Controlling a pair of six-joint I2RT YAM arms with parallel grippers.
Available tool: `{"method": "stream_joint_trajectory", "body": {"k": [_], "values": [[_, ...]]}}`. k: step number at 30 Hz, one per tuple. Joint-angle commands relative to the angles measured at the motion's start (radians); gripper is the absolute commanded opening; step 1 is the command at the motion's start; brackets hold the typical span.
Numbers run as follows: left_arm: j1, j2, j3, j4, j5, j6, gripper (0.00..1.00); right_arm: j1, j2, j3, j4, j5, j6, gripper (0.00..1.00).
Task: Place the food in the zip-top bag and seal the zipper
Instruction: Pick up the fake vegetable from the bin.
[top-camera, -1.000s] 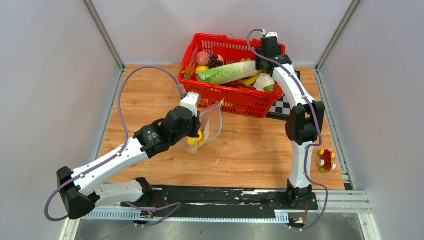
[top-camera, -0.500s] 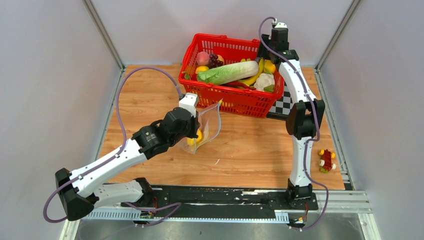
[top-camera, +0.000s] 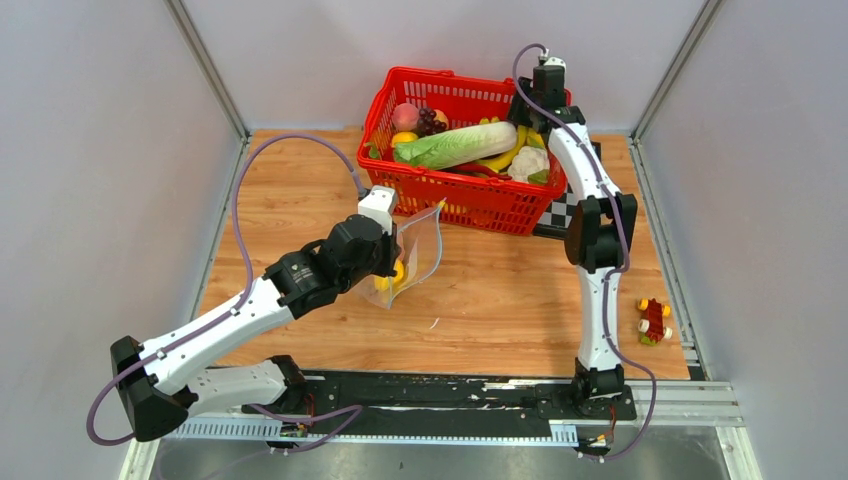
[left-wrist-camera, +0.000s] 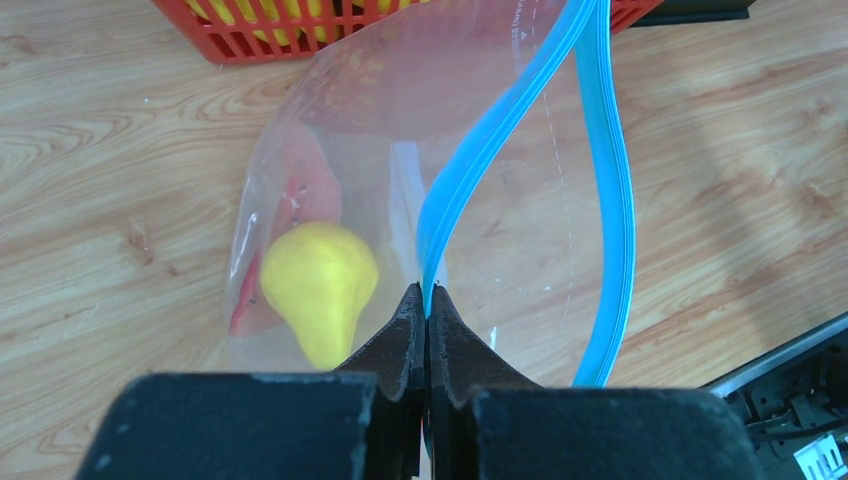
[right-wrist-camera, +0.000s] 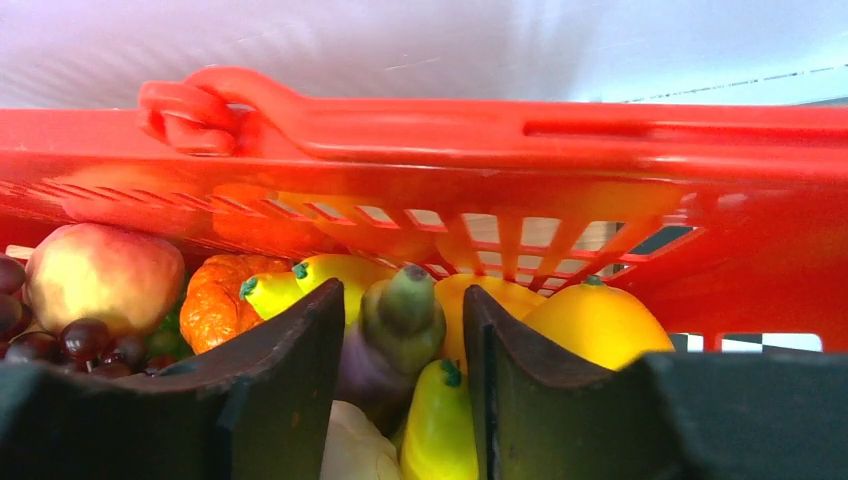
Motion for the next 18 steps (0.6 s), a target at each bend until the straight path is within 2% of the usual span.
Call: {"method": "stream_joint_trajectory", "body": {"k": [1, 4, 7, 8, 18], "values": [[0.003, -0.020, -0.005, 0.019, 0.006, -0.010, 0.00, 0.006, 0.008, 0.029, 0.062, -0.059, 0.030, 0.44], [0.003, -0.024, -0.005, 0.018, 0.009, -0.011, 0.00, 0.006, 0.026, 0.089, 0.025, -0.097, 0.032, 0.25], [0.003, -0.034, -0.007, 0.011, -0.001, -0.012, 0.00, 0.006, -0.058, 0.026, 0.073, -0.084, 0.018, 0.06], [0.003, -0.037, -0.009, 0.010, -0.005, -0.011, 0.00, 0.006, -0.095, -0.011, 0.098, -0.080, 0.008, 0.03], [0.003, -0.023, -0.008, 0.018, 0.013, -0.007, 0.00, 0.001, -0.448, -0.356, 0.282, -0.012, -0.106, 0.00]]}}
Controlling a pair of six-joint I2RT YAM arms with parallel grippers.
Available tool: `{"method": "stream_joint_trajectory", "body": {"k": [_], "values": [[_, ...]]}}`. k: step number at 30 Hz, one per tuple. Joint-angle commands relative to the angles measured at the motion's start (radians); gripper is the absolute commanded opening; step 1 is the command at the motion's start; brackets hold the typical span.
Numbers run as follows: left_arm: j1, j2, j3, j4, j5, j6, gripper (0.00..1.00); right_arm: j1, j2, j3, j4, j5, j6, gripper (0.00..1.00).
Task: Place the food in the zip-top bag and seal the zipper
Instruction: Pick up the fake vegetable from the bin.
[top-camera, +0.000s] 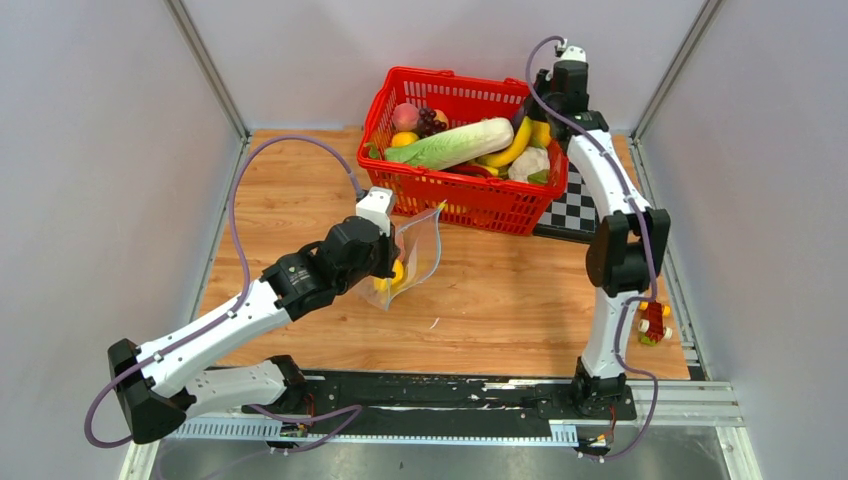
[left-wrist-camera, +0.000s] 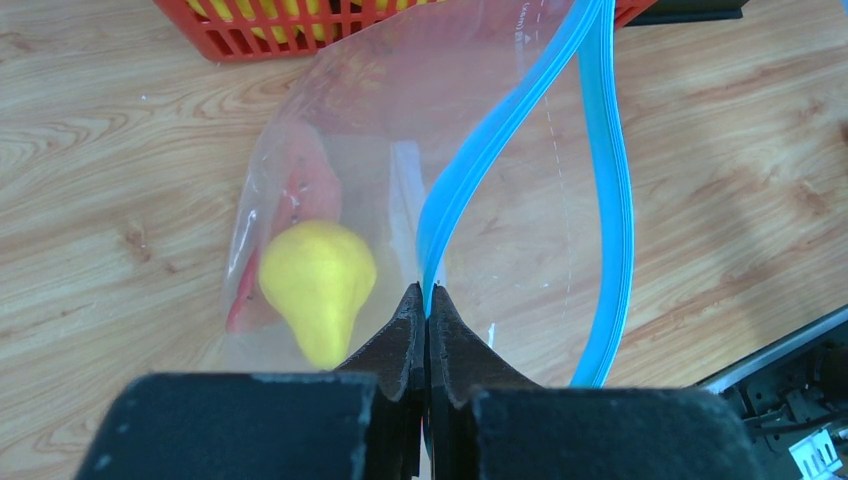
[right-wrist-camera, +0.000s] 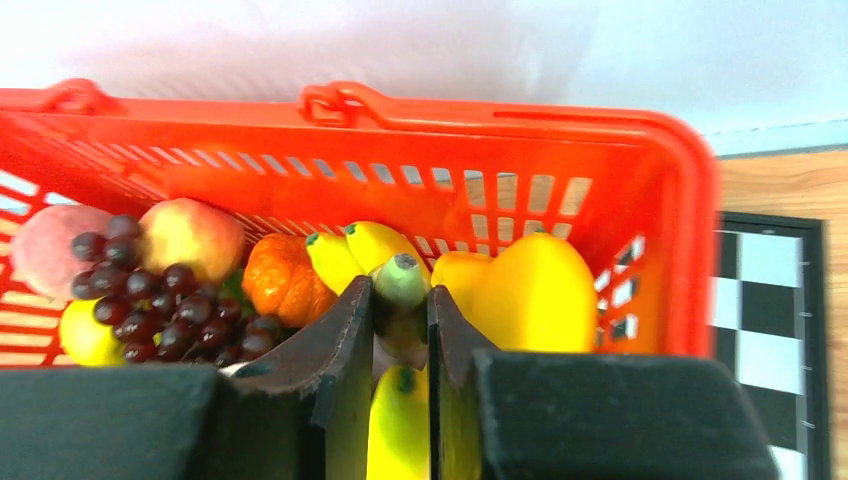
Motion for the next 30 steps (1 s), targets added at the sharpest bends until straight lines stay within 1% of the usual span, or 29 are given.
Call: {"method": "stream_joint_trajectory", "body": {"k": [1, 3, 6, 13, 17, 21, 25, 30], "values": [[0.003, -0.003, 0.006, 0.017, 0.009, -0.003, 0.00, -0.006, -0.211, -0.072, 0.129, 0.027, -0.079, 0.00], [0.003, -0.004, 0.006, 0.015, 0.009, -0.004, 0.00, -0.026, -0.238, -0.073, 0.097, 0.012, -0.082, 0.00], [0.003, -0.006, 0.001, 0.019, 0.008, -0.005, 0.00, -0.050, -0.294, -0.115, 0.098, -0.025, -0.078, 0.00], [0.003, 0.001, 0.002, 0.020, 0.016, -0.004, 0.00, -0.052, -0.478, -0.353, 0.247, -0.014, -0.079, 0.00], [0.003, 0.002, 0.000, 0.020, 0.013, -0.004, 0.00, -0.054, -0.573, -0.438, 0.309, 0.000, -0.066, 0.00], [0.003, 0.004, -0.001, 0.021, 0.013, -0.005, 0.00, -0.055, -0.633, -0.448, 0.274, -0.105, -0.032, 0.00], [0.003, 0.006, -0.003, 0.026, 0.016, -0.006, 0.00, -0.056, -0.716, -0.556, 0.354, -0.175, 0.036, 0.00], [0.003, 0.011, 0.002, 0.029, 0.024, -0.004, 0.00, -0.055, -0.773, -0.616, 0.359, -0.300, 0.109, 0.00]]}}
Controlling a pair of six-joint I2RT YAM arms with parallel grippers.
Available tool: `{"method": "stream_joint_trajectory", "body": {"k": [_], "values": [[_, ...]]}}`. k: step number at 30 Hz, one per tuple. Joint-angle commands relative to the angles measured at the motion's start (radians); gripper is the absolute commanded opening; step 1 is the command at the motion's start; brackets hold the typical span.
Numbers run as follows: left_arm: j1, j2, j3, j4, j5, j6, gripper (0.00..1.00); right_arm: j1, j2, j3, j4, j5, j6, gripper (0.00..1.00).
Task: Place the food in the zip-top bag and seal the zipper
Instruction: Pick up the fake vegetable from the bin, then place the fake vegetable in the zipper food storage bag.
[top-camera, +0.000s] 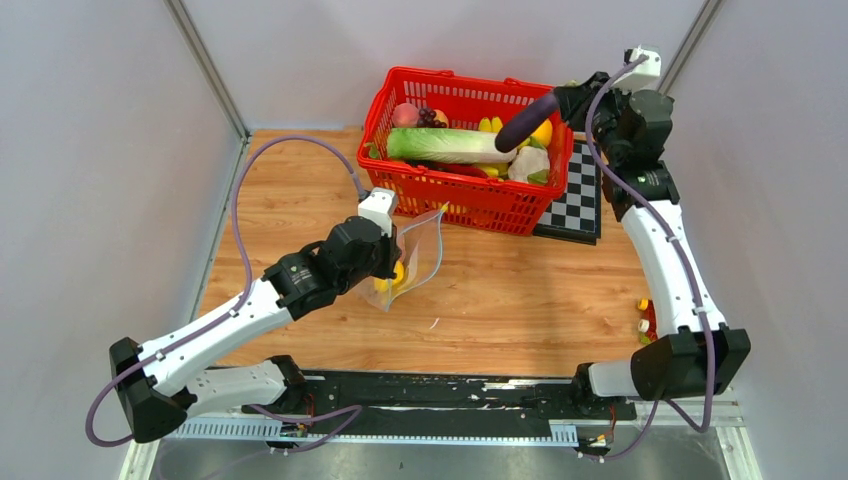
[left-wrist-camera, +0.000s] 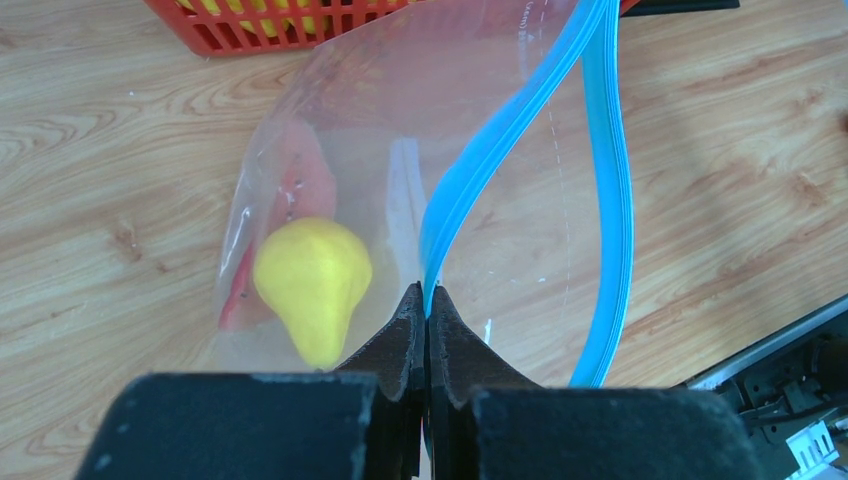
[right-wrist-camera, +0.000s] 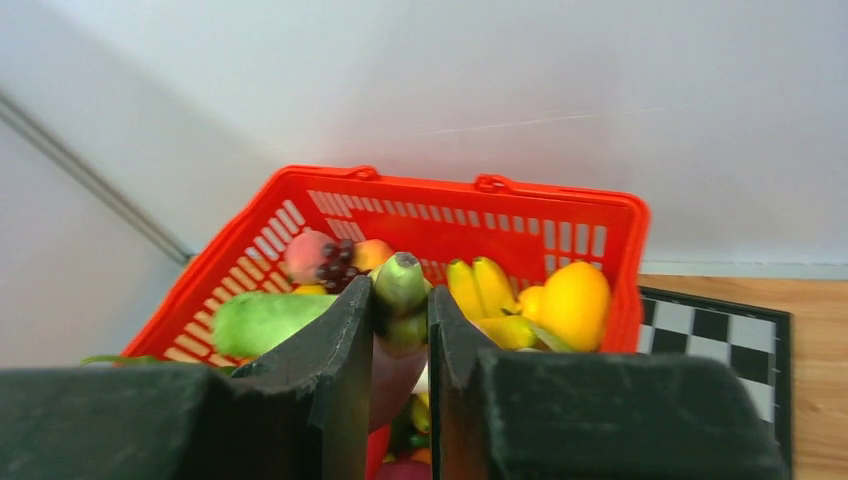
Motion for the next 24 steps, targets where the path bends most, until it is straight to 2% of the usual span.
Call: {"method": "stream_joint_trajectory", "body": {"k": [1, 6, 11, 15, 24], "values": [[0.003, 0.003, 0.000, 0.028, 0.006, -0.005, 0.00, 0.002, -0.067, -0.064, 0.106, -0.159, 0.096, 0.00], [0.003, -0.009, -0.009, 0.034, -0.001, -0.009, 0.00, 0.002, -0.141, -0.144, 0.128, -0.311, 0.151, 0.00], [0.003, -0.011, -0.010, 0.040, 0.000, -0.012, 0.00, 0.005, -0.205, -0.277, 0.219, -0.493, 0.263, 0.00], [0.003, -0.005, -0.012, 0.049, 0.007, -0.014, 0.00, 0.051, -0.266, -0.394, 0.332, -0.487, 0.298, 0.00], [0.003, 0.021, 0.014, 0.050, 0.012, -0.017, 0.00, 0.110, -0.399, -0.420, 0.332, -0.494, 0.232, 0.00]]}}
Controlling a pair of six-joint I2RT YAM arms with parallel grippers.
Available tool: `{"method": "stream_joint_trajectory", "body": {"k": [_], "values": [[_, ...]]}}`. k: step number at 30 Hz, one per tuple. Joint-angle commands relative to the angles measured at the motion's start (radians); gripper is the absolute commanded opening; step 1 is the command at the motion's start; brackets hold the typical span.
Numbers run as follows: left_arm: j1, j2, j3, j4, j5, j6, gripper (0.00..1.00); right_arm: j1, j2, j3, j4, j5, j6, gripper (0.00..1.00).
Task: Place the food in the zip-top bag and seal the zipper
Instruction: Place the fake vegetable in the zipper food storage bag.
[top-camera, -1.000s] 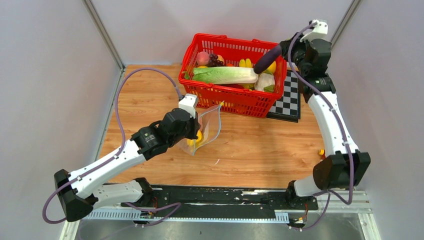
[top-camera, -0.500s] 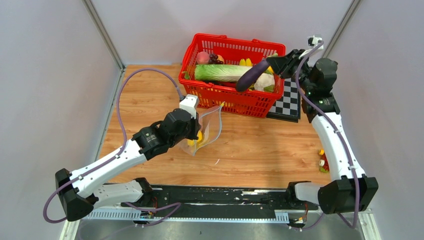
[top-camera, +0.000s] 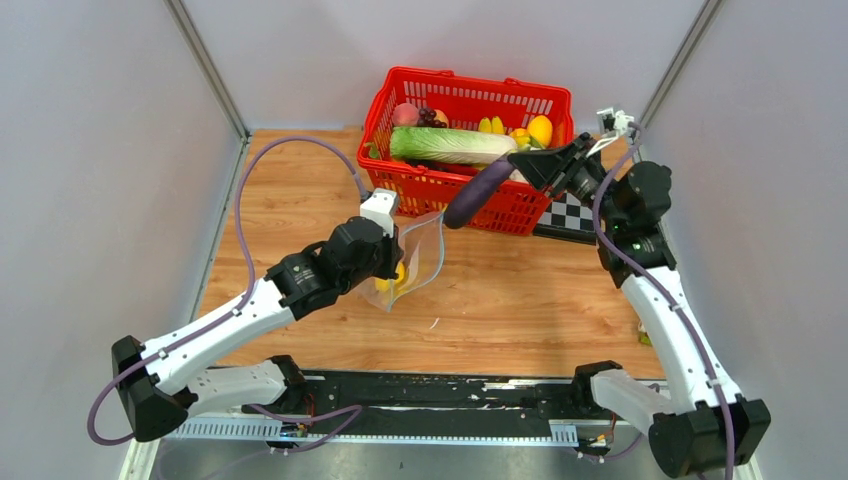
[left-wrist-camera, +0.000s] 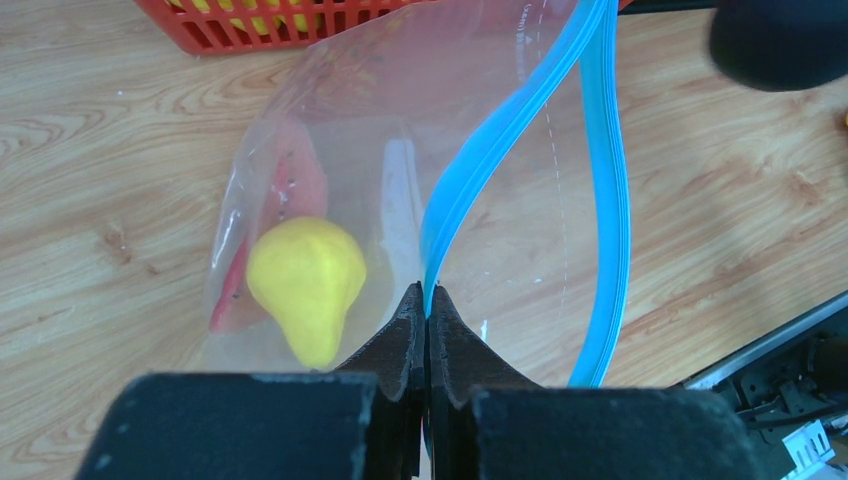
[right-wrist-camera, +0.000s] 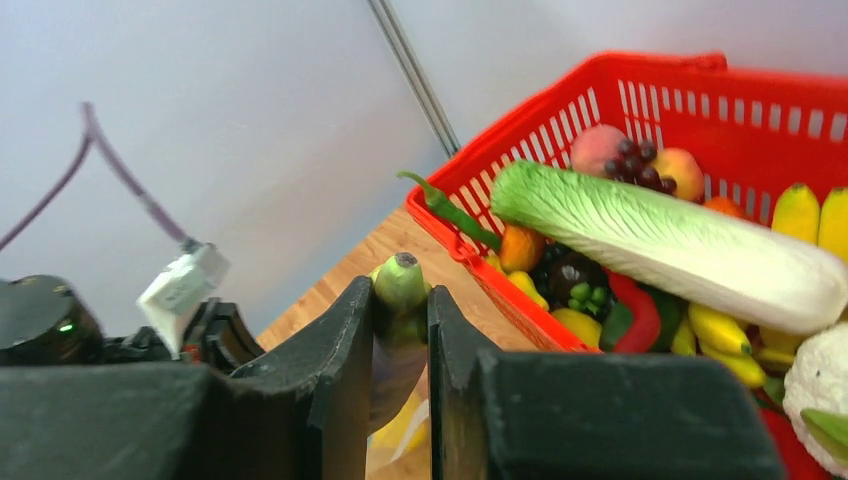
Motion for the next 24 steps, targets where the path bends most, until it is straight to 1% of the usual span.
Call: {"method": "stream_joint_trajectory", "body": {"k": [1, 3, 5, 8, 12, 16, 19, 22, 24], "values": [[0.003, 0.022, 0.033, 0.030, -0.001, -0.015, 0.00, 0.034, -0.093, 0.006, 0.090, -0.044, -0.031, 0.00], [0.003, 0.032, 0.049, 0.028, -0.012, -0.022, 0.00, 0.104, -0.116, -0.009, 0.068, -0.013, -0.076, 0.00], [0.003, 0.042, 0.060, 0.028, -0.014, -0.030, 0.00, 0.199, -0.142, -0.038, 0.019, 0.121, -0.155, 0.00], [0.003, 0.053, 0.080, 0.024, -0.013, -0.042, 0.00, 0.317, -0.136, -0.057, -0.011, 0.244, -0.221, 0.00], [0.003, 0.048, 0.083, 0.024, -0.011, -0.054, 0.00, 0.447, -0.116, -0.107, -0.013, 0.462, -0.287, 0.00], [0.003, 0.034, 0.075, 0.032, -0.002, -0.054, 0.00, 0.543, -0.075, -0.162, 0.049, 0.585, -0.326, 0.00], [0.003, 0.029, 0.069, 0.044, -0.001, -0.054, 0.00, 0.562, -0.023, -0.164, 0.046, 0.579, -0.275, 0.00], [0.003, 0.025, 0.067, 0.036, -0.010, -0.056, 0.00, 0.567, 0.011, -0.162, 0.055, 0.519, -0.212, 0.00], [0.003, 0.020, 0.060, 0.035, -0.017, -0.060, 0.00, 0.578, 0.033, -0.143, 0.020, 0.516, -0.175, 0.00]]}}
